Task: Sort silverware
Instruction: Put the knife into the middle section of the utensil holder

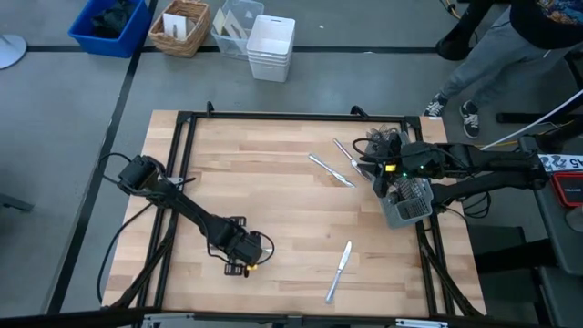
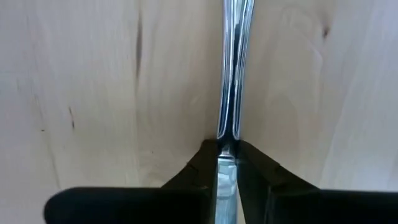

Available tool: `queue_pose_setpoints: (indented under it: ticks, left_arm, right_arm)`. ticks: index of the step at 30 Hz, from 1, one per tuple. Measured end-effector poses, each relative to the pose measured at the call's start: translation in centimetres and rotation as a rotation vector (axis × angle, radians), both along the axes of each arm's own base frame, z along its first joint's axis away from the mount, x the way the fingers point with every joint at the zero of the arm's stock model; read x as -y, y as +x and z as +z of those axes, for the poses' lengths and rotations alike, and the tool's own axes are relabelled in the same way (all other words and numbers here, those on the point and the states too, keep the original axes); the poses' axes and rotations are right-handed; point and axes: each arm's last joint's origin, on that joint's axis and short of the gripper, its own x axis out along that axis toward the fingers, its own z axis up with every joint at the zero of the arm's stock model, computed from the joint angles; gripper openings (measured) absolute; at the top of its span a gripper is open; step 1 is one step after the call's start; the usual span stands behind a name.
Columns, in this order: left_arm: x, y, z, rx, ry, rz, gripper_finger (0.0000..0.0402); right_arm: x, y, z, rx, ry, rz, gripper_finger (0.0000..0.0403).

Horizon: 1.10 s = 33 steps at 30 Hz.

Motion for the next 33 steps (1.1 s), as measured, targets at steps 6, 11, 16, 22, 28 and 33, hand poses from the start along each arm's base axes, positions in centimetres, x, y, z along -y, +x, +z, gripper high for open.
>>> queue_pose_setpoints:
  ticks: [6,11,16,22,28,33]
  left_arm:
    - [-1.0,0.4,1.0,0.030,-0.036,0.056,0.0029]
    - [-2.7,1.7,2.1,0.131,-0.052,0.117,0.0032]
    - [-4.4,3.4,2.5,0.226,-0.113,0.112,0.0029]
    - [-7.5,5.8,3.3,0.367,-0.193,0.137,0.0036]
    - [-11.3,7.6,4.1,0.479,-0.338,0.197,0.0032]
    - [-14.7,8.6,5.0,0.565,-0.498,0.288,0.0037]
  right_arm:
    - [-0.1,0.0,0.0,-0.001,0.015,0.024,0.0101]
    - [-0.2,0.0,0.0,-0.002,0.042,0.067,0.0101]
    - [-0.4,0.1,-0.1,-0.004,0.068,0.107,0.0101]
    - [-0.6,0.1,-0.1,-0.007,0.102,0.173,0.0101]
    - [-0.8,0.4,-0.3,-0.035,0.055,0.285,0.0101]
    - [-0.9,1.4,-1.0,-0.097,-0.042,0.368,0.0101]
